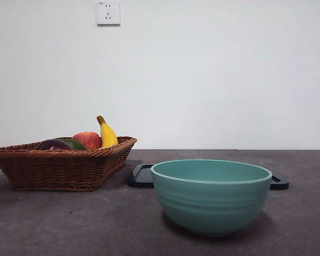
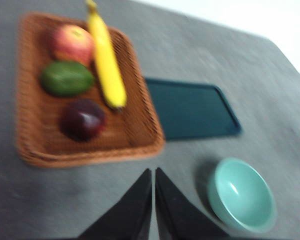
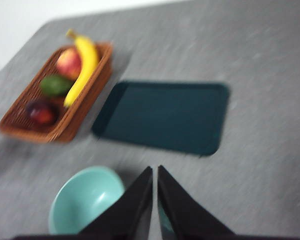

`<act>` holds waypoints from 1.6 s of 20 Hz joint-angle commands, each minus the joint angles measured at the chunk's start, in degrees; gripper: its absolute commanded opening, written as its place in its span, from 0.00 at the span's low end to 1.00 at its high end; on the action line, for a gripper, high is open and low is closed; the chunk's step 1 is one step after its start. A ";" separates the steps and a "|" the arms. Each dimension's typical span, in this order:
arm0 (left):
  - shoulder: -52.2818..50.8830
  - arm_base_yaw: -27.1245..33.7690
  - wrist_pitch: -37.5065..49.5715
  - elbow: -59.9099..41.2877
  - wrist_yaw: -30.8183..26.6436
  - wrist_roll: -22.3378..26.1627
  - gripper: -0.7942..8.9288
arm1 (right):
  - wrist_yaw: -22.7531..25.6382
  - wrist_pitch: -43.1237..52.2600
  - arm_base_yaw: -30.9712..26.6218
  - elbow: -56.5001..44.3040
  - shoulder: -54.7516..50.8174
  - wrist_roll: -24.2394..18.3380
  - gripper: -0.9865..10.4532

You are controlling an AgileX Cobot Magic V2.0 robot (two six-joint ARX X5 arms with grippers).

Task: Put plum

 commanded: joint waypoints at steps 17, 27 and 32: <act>9.01 -7.41 -14.43 10.91 6.51 12.07 0.18 | -6.03 -14.40 14.91 8.13 9.03 -9.84 0.16; 9.79 -7.50 -12.76 10.91 0.57 11.50 0.58 | -6.03 -14.38 14.91 8.13 9.03 -9.57 0.43; 14.97 -7.80 -5.64 10.91 -2.62 10.08 0.57 | -6.03 -14.32 14.91 8.13 9.03 -9.42 0.43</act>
